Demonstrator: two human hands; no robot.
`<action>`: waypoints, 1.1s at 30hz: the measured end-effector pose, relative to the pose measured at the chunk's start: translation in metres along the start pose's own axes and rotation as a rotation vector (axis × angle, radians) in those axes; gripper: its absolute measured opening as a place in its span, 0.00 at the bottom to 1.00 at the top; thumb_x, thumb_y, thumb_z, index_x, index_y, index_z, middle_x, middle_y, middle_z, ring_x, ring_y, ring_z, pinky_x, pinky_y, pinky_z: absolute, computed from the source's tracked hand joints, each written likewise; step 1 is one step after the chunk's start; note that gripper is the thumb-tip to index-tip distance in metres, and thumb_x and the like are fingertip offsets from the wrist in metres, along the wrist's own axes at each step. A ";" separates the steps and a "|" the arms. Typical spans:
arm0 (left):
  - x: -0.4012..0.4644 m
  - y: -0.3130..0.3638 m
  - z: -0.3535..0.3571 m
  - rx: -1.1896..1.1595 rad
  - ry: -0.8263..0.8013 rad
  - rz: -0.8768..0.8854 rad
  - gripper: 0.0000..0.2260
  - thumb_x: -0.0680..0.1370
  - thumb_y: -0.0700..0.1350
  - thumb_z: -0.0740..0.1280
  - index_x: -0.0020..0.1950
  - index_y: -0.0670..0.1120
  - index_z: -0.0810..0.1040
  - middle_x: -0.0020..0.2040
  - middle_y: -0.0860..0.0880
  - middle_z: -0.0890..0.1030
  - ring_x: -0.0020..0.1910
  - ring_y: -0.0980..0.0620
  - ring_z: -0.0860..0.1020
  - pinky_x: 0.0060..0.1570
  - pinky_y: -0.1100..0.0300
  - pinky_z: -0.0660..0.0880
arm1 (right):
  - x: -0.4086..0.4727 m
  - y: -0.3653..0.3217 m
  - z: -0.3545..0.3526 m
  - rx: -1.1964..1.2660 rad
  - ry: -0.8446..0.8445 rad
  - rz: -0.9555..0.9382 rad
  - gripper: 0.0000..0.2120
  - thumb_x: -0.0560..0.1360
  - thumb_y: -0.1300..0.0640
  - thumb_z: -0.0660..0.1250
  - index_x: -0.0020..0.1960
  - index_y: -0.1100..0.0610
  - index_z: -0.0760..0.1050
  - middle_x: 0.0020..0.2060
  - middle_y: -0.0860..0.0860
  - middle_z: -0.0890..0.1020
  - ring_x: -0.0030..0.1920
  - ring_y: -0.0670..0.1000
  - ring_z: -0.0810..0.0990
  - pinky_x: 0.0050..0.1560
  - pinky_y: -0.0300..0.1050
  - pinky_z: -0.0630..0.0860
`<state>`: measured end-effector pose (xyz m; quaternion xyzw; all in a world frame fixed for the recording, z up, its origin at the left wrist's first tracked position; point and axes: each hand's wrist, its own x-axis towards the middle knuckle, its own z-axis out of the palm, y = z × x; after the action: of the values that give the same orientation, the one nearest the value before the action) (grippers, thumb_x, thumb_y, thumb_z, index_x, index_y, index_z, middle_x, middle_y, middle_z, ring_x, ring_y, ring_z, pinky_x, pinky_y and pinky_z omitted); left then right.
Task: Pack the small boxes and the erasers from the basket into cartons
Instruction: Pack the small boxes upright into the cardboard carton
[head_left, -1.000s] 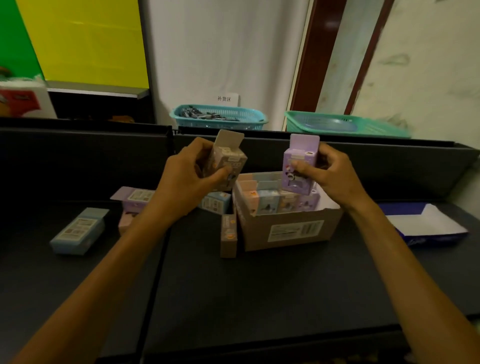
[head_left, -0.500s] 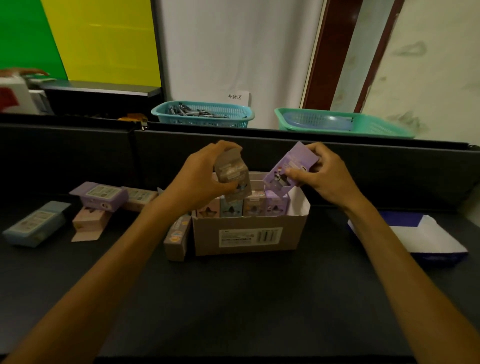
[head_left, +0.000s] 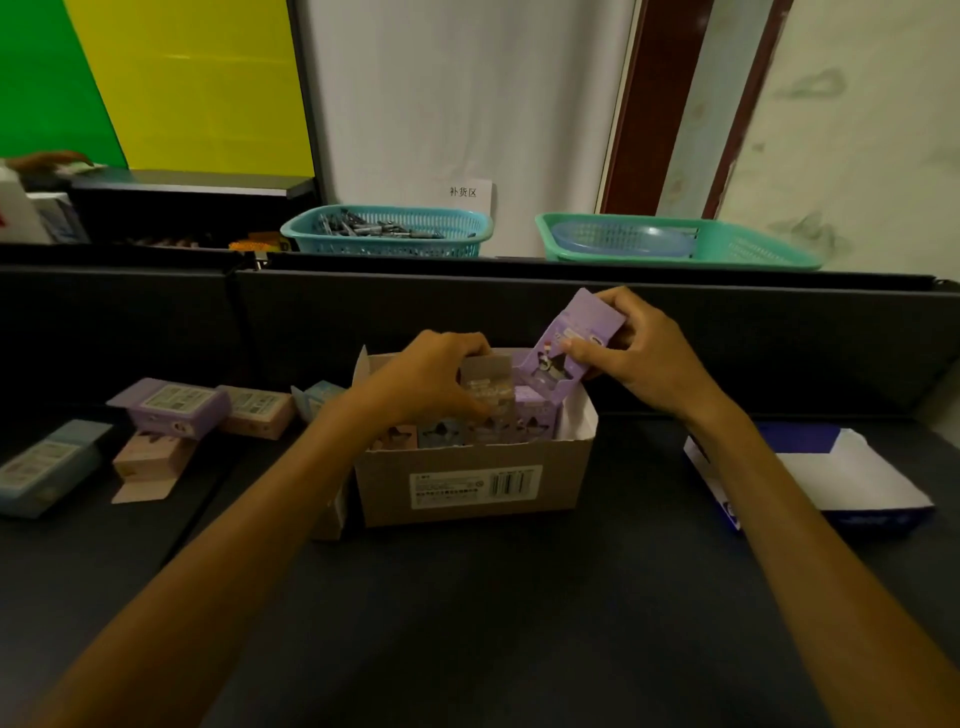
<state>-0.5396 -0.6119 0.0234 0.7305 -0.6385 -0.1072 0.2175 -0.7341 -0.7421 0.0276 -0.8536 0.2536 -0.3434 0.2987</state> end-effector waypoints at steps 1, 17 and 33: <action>0.001 -0.001 0.003 0.026 -0.022 -0.010 0.20 0.68 0.46 0.75 0.57 0.51 0.72 0.51 0.53 0.77 0.49 0.55 0.77 0.44 0.64 0.75 | 0.001 0.000 -0.001 -0.038 -0.036 -0.009 0.19 0.71 0.51 0.72 0.59 0.52 0.70 0.50 0.48 0.78 0.49 0.44 0.80 0.44 0.37 0.78; 0.015 -0.010 0.028 0.168 -0.023 0.011 0.15 0.69 0.48 0.74 0.52 0.52 0.75 0.49 0.54 0.76 0.46 0.56 0.75 0.50 0.59 0.75 | 0.020 -0.005 0.023 -0.789 -0.419 -0.035 0.27 0.65 0.41 0.75 0.60 0.45 0.72 0.55 0.50 0.73 0.55 0.52 0.70 0.57 0.49 0.70; 0.018 -0.007 0.030 0.137 -0.013 0.005 0.14 0.70 0.47 0.73 0.52 0.52 0.74 0.48 0.54 0.76 0.45 0.57 0.75 0.49 0.60 0.75 | 0.022 -0.010 0.032 -1.002 -0.542 -0.109 0.27 0.66 0.38 0.72 0.62 0.45 0.72 0.59 0.52 0.71 0.65 0.58 0.62 0.65 0.53 0.64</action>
<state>-0.5435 -0.6341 -0.0039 0.7412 -0.6477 -0.0674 0.1630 -0.6939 -0.7388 0.0253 -0.9603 0.2554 0.0350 -0.1065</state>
